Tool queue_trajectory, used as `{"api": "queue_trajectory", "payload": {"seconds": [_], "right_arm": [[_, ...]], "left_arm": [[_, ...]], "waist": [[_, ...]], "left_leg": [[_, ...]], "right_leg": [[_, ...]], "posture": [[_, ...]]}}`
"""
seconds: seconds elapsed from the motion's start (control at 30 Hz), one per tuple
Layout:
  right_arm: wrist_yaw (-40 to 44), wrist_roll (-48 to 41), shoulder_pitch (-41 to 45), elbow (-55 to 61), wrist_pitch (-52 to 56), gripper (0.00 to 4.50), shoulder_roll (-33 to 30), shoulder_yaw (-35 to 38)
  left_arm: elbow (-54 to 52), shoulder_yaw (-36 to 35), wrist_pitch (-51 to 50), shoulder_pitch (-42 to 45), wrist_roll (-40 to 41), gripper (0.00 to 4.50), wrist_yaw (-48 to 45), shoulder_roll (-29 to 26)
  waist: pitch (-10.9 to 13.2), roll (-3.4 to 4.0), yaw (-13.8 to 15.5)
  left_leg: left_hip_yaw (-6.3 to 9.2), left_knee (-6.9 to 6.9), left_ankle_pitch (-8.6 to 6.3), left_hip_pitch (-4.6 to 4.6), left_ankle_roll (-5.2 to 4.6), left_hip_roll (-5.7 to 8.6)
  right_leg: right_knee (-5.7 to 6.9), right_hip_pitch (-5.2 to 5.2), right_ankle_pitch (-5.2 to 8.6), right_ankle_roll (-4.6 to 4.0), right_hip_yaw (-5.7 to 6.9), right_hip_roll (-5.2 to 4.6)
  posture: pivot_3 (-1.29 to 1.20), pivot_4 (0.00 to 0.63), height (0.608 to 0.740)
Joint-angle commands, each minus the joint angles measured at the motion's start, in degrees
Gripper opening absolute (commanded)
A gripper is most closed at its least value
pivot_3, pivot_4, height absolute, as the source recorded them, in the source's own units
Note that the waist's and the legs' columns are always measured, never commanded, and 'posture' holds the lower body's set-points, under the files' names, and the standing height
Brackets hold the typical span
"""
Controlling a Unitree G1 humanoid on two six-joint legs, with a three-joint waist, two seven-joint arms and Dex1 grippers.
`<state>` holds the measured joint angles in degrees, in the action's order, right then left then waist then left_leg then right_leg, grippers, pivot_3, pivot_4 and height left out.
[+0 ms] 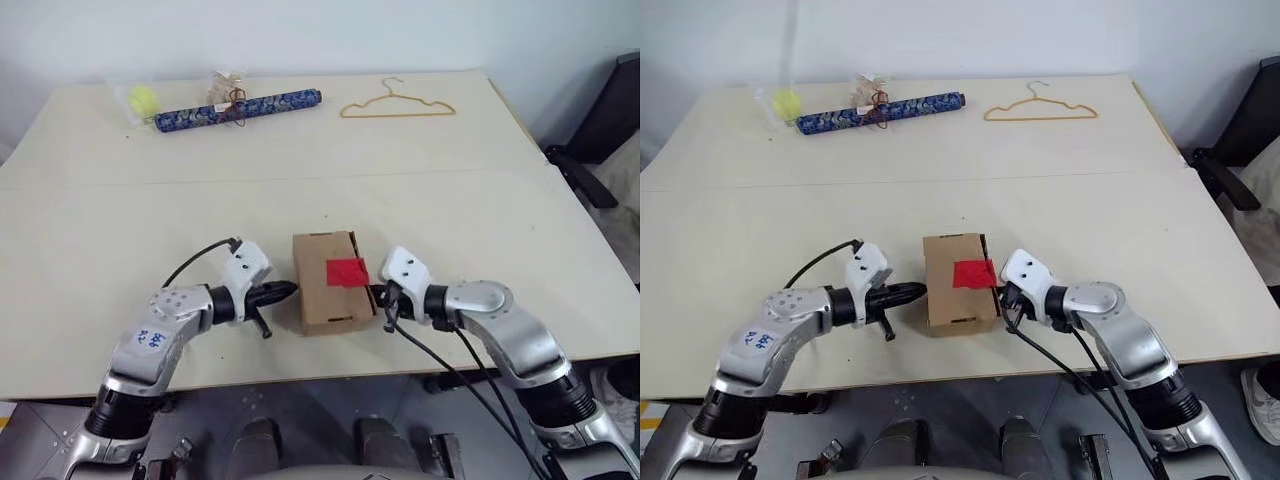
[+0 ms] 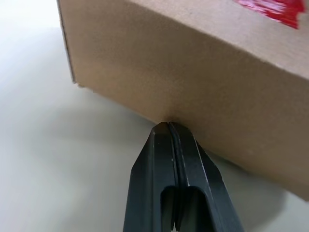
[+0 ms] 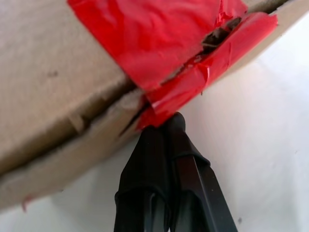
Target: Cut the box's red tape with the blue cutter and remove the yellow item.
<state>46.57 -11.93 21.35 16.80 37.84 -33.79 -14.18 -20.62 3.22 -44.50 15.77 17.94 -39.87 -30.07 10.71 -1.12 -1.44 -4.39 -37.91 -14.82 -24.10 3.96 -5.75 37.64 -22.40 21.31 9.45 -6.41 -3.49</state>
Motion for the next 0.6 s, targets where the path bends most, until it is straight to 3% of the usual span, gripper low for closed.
{"api": "queue_trajectory", "payload": {"seconds": [0.03, 0.2, 0.27, 0.37, 0.47, 0.53, 0.6], "right_arm": [[1.1, -2.3, -1.6, 5.6, 2.8, 0.05, -1.4, 0.7], [2.0, -7.5, -2.9, 11.3, 9.1, 0.05, -3.4, 4.6], [2.9, -12.0, -2.5, 13.4, 15.7, 0.21, -5.8, 8.4], [1.7, -16.3, 0.3, 13.3, 25.0, 0.96, -9.1, 14.6], [-1.3, -21.3, 6.8, 11.0, 38.9, 2.00, -7.3, 20.5], [-3.0, -23.8, 11.5, 9.8, 50.0, 2.72, -3.7, 24.1], [-6.6, -27.9, 14.7, 7.1, 54.3, 3.44, -1.1, 25.0]], "left_arm": [[-4.3, 0.4, -1.4, -1.1, 1.2, 0.00, 1.0, -0.1], [-3.2, -1.9, -1.3, -1.2, -0.1, 0.00, 2.6, -2.2], [-3.2, -3.5, -1.2, -1.1, 1.5, 0.00, -0.4, -5.5], [-5.4, -6.5, -5.7, -0.2, 9.2, 0.00, -9.6, -12.6], [-6.6, -6.7, -7.5, 2.4, 13.8, 0.00, -14.8, -17.1], [-6.1, -6.5, -7.4, 5.5, 15.8, 0.00, -14.7, -16.0], [-4.4, -4.8, -4.9, 9.2, 15.2, 0.00, -12.4, -11.7]], "waist": [[0.0, -0.01, 0.0], [0.0, -0.02, -0.1], [0.0, -0.04, -0.1], [0.0, -0.07, -0.1], [0.1, -0.11, -0.2], [0.1, -0.11, -0.2], [0.0, -0.13, 0.1]], "left_leg": [[0.00, 0.00, 0.00, 0.00, -0.01, 0.00], [0.02, 0.02, -0.01, 0.00, -0.02, 0.00], [0.02, 0.03, -0.02, 0.00, -0.02, 0.00], [0.02, 0.11, -0.02, 0.00, 0.00, -0.01], [0.00, 0.18, -0.02, 0.01, -0.01, -0.02], [0.00, 0.24, -0.03, 0.04, -0.02, -0.01], [0.04, 0.31, -0.02, 0.04, -0.01, -0.01]], "right_leg": [[-0.01, 0.01, 0.00, 0.00, 0.00, 0.00], [-0.03, 0.00, 0.00, 0.00, -0.01, 0.01], [-0.05, 0.00, 0.00, -0.01, -0.01, 0.01], [-0.08, -0.03, 0.02, -0.05, 0.00, 0.01], [-0.10, -0.06, 0.04, -0.08, 0.00, 0.01], [-0.12, -0.03, 0.04, -0.10, 0.00, 0.00], [-0.12, -0.04, 0.05, -0.11, 0.03, 0.02]], "posture": [[0.00, 0.150, 0.740], [0.00, 0.150, 0.740], [0.00, 0.150, 0.740], [0.00, 0.150, 0.740], [0.00, 0.150, 0.740], [0.00, 0.150, 0.740], [0.00, 0.150, 0.740]]}}
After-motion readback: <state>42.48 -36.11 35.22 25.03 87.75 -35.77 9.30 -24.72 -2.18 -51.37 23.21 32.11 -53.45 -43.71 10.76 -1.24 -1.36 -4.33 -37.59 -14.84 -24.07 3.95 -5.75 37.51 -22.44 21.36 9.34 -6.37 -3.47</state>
